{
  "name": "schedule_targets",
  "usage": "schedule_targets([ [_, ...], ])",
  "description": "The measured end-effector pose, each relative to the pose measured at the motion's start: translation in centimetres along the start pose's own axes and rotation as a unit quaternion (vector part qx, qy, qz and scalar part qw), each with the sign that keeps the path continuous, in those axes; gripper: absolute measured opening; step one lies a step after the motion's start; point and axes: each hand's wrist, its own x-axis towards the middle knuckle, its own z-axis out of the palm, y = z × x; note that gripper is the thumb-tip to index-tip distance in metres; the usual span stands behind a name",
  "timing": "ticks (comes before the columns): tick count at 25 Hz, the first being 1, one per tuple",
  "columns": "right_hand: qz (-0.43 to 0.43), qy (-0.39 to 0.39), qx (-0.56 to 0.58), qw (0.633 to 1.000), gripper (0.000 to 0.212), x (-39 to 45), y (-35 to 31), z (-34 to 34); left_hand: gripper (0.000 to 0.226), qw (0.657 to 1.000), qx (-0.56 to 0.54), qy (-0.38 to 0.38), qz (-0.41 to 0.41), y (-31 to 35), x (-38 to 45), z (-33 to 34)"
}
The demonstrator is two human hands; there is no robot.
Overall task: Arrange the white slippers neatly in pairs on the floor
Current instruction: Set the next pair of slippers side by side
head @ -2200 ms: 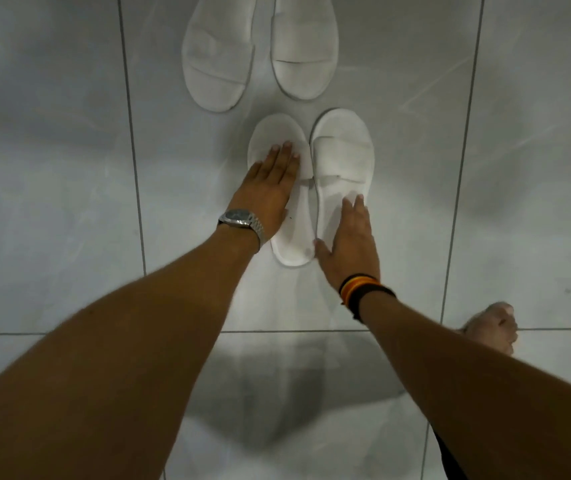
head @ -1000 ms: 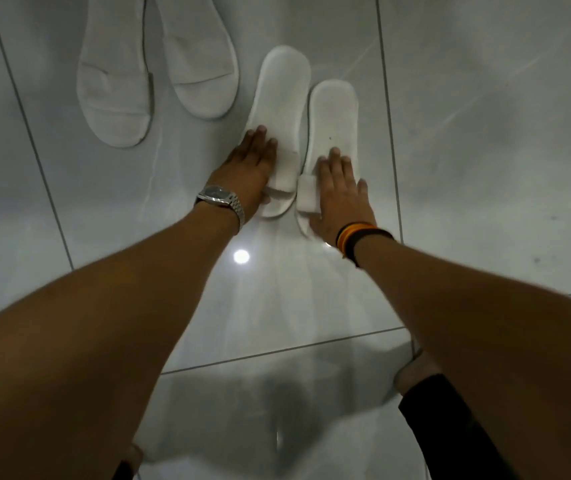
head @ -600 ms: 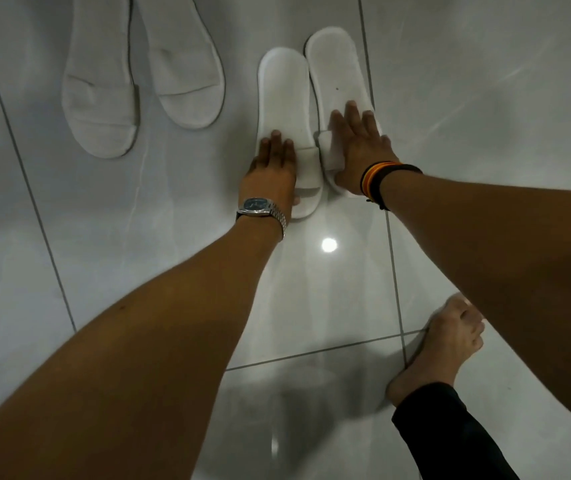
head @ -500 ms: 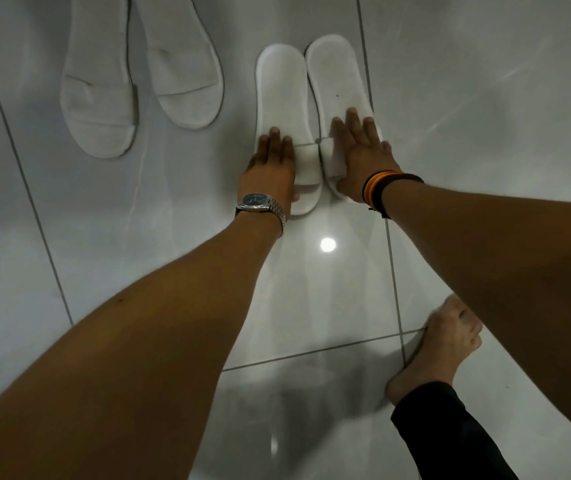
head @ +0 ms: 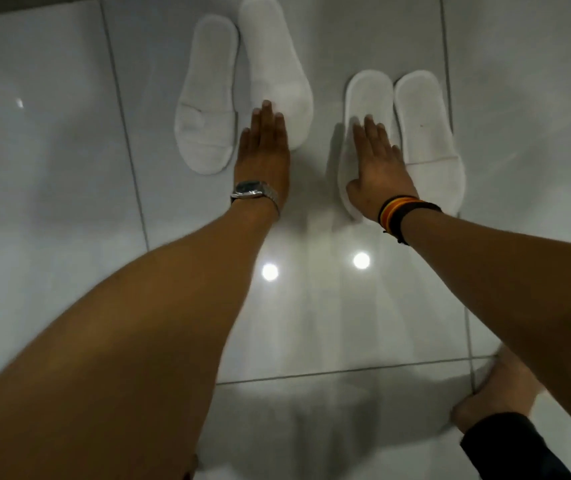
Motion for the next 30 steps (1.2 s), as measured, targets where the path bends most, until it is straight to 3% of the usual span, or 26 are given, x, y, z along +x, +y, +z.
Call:
schedule_targets([
  [3, -0.061, -0.028, -0.016, 0.998, 0.090, 5.1, -7.0, 1.9, 0.079, 0.998, 0.028, -0.057, -0.014, -9.5, 2.5, -0.9],
  [7, -0.042, -0.057, -0.101, 0.992, 0.086, 8.9, -12.6, 5.8, 0.094, 0.988, 0.047, -0.148, -0.006, -15.6, 2.0, 0.6],
  [12, -0.078, -0.096, -0.099, 0.987, 0.087, 1.1, -17.2, 10.6, 0.090, 0.983, -0.045, -0.169, -0.052, -17.2, -8.3, 3.2],
  [16, -0.086, -0.140, -0.106, 0.981, 0.089, -4.3, -20.0, 14.3, 0.103, 0.969, -0.071, -0.219, -0.092, -18.5, -14.6, 4.7],
  [30, -0.120, -0.126, -0.115, 0.978, 0.084, -2.6, -20.6, 14.1, 0.095, 0.965, -0.092, -0.201, -0.143, -21.9, -9.7, 5.1],
])
